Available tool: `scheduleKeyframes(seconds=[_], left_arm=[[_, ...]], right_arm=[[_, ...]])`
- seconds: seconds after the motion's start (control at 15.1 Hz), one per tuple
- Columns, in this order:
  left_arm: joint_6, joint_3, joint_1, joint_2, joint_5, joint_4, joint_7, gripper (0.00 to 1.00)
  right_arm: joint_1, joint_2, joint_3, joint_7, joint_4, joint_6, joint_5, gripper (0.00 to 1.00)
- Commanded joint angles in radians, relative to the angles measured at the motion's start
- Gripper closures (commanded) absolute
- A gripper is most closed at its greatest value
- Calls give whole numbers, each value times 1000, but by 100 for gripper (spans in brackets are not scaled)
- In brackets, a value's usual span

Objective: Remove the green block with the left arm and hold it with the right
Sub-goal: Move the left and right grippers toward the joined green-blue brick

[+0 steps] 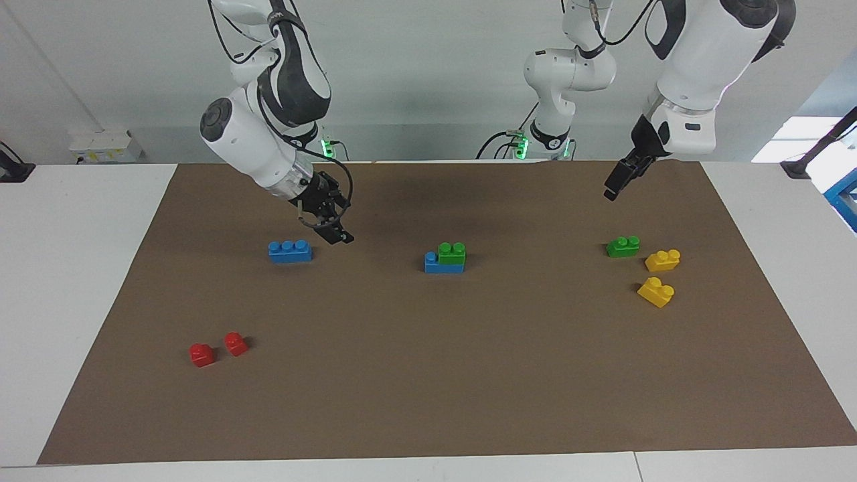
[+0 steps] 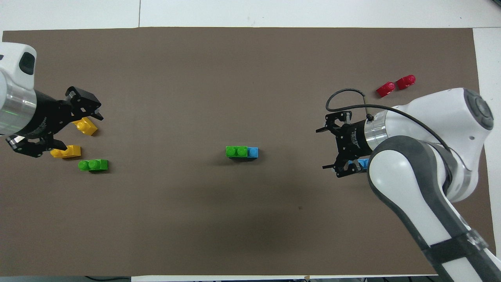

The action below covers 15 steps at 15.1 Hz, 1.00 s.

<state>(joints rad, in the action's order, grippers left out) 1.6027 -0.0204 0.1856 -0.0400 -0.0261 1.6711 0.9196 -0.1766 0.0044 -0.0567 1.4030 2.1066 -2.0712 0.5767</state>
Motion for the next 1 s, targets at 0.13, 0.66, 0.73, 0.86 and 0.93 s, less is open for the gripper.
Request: scheduleKeyframes(seconds=[0.13, 0.66, 0.73, 0.86, 0.93], left_arm=[[164, 13, 92, -77, -14, 151, 471, 0], [281, 11, 262, -95, -14, 242, 1030, 0], [293, 11, 284, -95, -14, 255, 1065, 0], [331, 11, 320, -95, -14, 286, 1148, 0], [354, 11, 342, -93, -15, 306, 1170, 0]], right_arm=[[-86, 66, 1, 76, 12, -128, 104, 0], [-182, 127, 0, 160, 21, -283, 219, 0], [-191, 137, 0, 162, 23, -302, 226, 0], [-221, 138, 0, 165, 35, -352, 238, 0], [-230, 141, 0, 165, 36, -360, 238, 0]])
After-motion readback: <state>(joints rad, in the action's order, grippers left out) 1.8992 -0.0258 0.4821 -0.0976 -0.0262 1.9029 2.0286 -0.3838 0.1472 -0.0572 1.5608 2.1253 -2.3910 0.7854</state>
